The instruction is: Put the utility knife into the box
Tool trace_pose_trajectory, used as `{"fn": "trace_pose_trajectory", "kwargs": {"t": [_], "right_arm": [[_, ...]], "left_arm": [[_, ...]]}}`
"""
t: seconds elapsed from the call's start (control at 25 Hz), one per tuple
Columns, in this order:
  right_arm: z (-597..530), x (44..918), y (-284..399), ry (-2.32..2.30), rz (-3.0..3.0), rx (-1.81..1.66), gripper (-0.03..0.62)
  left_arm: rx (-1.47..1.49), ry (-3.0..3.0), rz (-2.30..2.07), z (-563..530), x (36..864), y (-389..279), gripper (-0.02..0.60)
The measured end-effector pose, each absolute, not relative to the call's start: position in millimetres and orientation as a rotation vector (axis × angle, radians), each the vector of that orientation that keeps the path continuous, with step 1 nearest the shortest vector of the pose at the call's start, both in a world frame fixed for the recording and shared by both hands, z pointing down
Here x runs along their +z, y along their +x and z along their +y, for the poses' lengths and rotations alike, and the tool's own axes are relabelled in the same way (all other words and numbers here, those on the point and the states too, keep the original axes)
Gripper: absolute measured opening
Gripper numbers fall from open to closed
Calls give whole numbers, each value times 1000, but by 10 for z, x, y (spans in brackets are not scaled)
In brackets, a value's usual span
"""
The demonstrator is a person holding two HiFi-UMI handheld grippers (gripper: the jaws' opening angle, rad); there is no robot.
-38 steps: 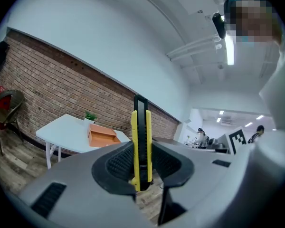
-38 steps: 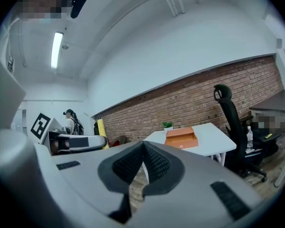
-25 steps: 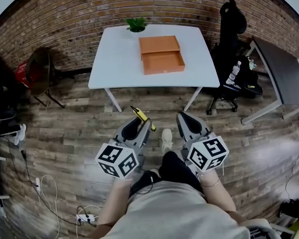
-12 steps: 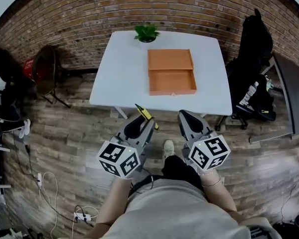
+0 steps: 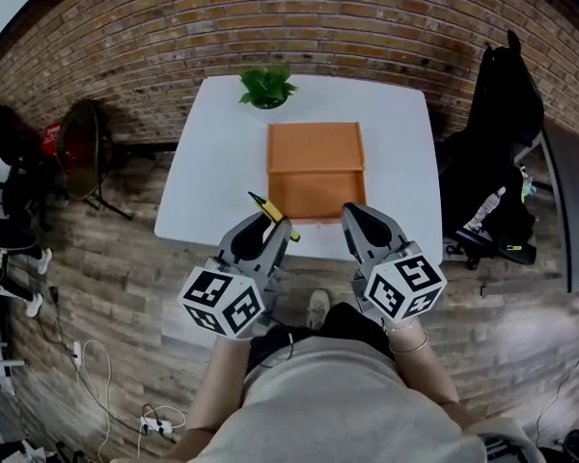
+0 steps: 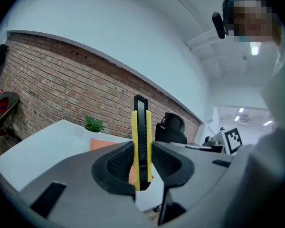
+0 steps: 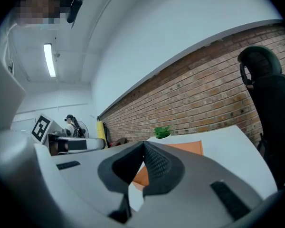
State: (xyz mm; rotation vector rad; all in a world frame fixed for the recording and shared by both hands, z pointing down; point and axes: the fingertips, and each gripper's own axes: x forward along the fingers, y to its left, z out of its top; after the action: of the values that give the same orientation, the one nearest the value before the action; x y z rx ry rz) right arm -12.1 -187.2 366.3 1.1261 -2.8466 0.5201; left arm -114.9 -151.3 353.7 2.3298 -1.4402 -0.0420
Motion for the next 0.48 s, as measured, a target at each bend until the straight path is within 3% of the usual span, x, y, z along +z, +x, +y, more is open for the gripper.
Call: {"fn": "trace_pose_trajectory", "kwargs": {"t": [0.48], "right_arm": [[-2412, 3829, 15, 1162, -2815, 590, -2]], "left_arm": [[31, 2358, -1370, -2114, 3631, -936, 114]]}}
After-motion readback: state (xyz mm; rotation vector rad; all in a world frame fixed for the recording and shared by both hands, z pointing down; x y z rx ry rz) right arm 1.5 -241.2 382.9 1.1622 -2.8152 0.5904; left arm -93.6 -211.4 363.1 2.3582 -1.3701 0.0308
